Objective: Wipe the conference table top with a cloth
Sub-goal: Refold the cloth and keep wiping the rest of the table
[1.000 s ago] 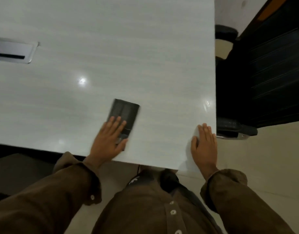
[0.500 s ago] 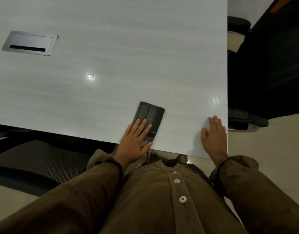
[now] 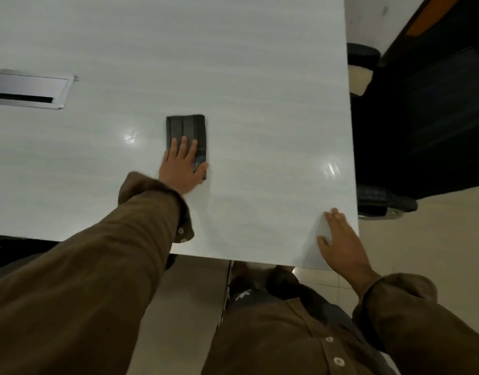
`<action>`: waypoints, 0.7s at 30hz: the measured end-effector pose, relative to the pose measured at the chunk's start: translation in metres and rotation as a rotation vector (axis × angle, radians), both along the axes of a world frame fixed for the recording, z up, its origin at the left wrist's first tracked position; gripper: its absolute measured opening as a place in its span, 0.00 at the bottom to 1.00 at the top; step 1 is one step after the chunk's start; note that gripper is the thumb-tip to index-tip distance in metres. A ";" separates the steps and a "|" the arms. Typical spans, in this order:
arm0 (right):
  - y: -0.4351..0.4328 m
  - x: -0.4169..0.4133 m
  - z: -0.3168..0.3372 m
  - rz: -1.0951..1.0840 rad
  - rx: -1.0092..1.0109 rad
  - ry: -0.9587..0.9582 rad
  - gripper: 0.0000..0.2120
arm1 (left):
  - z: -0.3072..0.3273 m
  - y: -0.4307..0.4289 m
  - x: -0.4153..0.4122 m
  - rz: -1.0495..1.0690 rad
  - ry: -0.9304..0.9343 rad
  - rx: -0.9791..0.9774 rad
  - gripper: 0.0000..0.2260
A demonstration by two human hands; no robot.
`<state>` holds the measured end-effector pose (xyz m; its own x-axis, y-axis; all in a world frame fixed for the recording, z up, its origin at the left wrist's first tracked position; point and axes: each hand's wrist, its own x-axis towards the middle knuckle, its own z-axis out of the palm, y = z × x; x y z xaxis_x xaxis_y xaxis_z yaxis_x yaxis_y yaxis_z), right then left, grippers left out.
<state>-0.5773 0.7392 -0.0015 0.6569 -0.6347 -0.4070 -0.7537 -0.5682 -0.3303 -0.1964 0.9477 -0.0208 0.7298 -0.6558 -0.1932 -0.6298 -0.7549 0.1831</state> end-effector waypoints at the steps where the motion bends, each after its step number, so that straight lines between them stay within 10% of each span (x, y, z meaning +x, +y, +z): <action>1: 0.000 -0.002 0.001 0.013 0.009 0.011 0.32 | 0.000 -0.026 -0.004 -0.034 -0.008 -0.007 0.32; 7: -0.002 -0.024 0.015 0.077 0.006 0.039 0.30 | -0.011 -0.155 -0.140 -0.357 0.030 -0.097 0.33; 13: -0.014 -0.076 0.011 0.216 0.027 0.049 0.30 | -0.018 -0.099 -0.242 -0.623 -0.045 -0.165 0.29; 21: -0.060 -0.099 0.006 0.429 0.167 -0.103 0.30 | -0.016 -0.036 -0.263 0.033 -0.054 -0.139 0.29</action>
